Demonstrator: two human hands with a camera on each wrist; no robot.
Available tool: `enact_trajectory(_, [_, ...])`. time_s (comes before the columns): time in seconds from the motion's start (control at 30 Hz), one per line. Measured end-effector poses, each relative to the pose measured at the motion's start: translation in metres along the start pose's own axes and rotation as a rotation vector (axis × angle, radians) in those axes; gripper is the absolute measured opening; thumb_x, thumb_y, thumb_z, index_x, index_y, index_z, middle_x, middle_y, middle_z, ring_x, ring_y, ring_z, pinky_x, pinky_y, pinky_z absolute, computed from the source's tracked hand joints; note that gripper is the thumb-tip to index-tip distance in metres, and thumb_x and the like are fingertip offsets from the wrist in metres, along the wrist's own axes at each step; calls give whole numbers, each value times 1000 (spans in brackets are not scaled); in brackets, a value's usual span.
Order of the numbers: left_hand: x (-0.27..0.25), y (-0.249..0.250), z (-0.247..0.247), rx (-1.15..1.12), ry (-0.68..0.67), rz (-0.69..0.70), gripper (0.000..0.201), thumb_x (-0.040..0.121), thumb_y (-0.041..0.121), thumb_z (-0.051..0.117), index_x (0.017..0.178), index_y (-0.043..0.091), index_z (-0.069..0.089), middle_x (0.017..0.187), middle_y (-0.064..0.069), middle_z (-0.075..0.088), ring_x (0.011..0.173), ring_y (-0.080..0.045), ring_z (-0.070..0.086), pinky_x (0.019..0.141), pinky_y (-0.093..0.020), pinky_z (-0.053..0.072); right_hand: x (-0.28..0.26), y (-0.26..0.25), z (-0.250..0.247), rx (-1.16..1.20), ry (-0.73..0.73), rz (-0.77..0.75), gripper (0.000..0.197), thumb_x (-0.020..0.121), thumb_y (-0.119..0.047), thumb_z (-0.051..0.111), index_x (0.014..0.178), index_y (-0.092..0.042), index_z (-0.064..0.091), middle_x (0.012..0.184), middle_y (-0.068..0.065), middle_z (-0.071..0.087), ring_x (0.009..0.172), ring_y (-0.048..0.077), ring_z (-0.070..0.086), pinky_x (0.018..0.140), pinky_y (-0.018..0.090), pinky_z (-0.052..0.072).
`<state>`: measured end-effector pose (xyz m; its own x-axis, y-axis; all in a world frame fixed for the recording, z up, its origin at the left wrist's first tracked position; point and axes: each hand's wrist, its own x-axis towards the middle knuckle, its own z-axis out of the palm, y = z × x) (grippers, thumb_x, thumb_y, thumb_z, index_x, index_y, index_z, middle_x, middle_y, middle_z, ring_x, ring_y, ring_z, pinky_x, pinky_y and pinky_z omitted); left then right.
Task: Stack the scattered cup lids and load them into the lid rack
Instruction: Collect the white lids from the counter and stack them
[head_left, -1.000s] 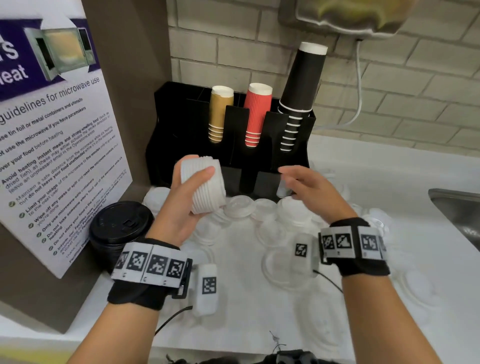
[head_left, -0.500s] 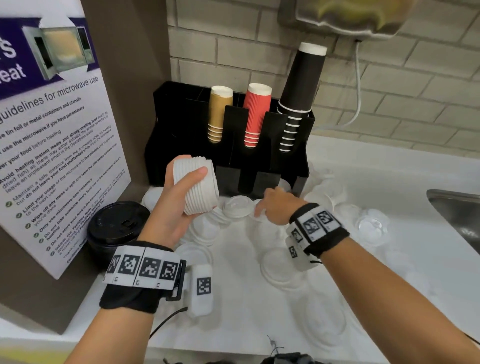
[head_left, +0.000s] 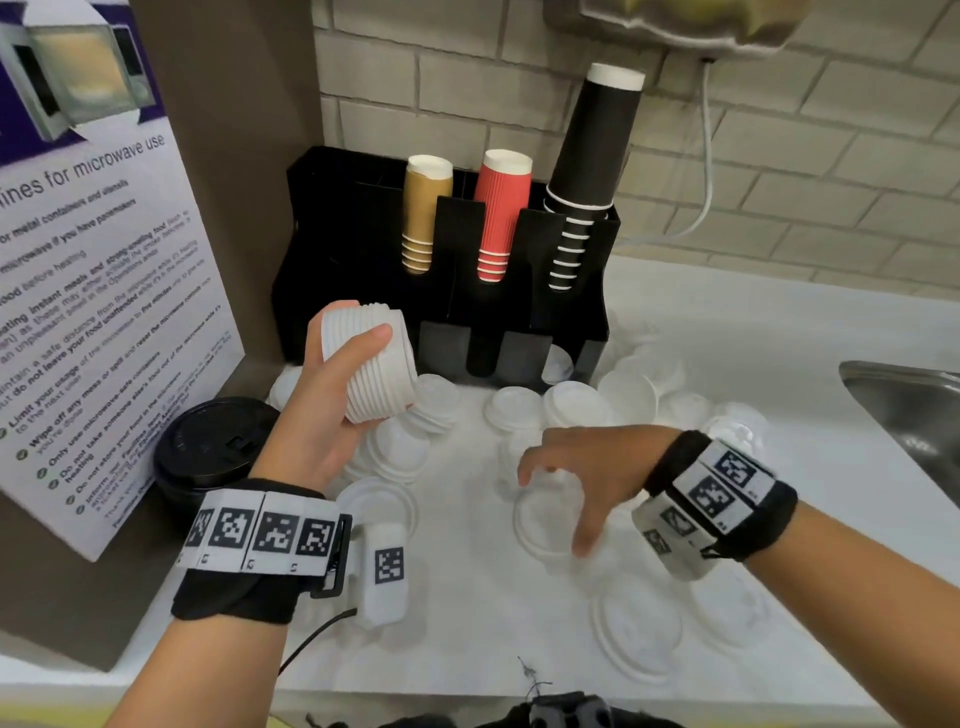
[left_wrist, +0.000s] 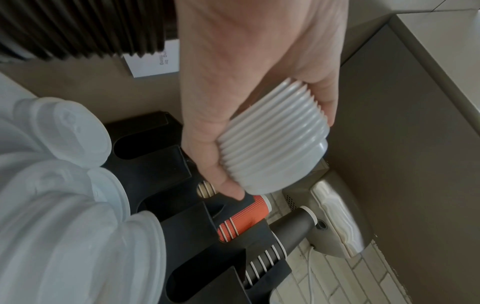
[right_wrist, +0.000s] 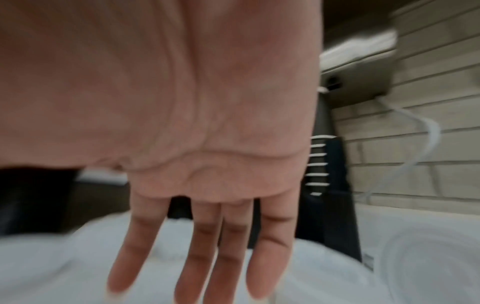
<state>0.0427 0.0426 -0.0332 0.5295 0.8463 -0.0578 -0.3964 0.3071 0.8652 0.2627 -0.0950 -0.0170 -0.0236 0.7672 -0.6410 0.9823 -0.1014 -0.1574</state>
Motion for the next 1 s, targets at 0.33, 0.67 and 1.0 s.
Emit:
enact_trajectory(0.33, [1, -10, 18, 35, -56, -8, 51, 74, 33, 69, 122, 37, 51, 125, 1, 54, 113, -22, 56, 83, -46, 54, 9, -26, 7, 56, 333, -121, 82, 67, -41, 84, 137, -29, 42, 123, 1, 45, 112, 18, 45, 95, 34, 44])
enact_trajectory(0.67, [-2, -20, 31, 48, -105, -62, 57, 73, 36, 67, 127, 34, 49, 128, -1, 53, 114, -24, 55, 74, -42, 57, -7, -8, 37, -267, 66, 58, 85, 65, -39, 85, 135, -27, 39, 125, 3, 44, 109, 24, 50, 86, 41, 49])
enact_trajectory(1.0, [-9, -31, 47, 95, -149, -123, 47, 70, 38, 69, 114, 42, 53, 128, 0, 54, 116, -26, 55, 77, -45, 57, -24, 4, 25, 274, 396, -32, 67, 75, -30, 80, 131, -28, 44, 116, -1, 49, 100, 15, 51, 83, 22, 47])
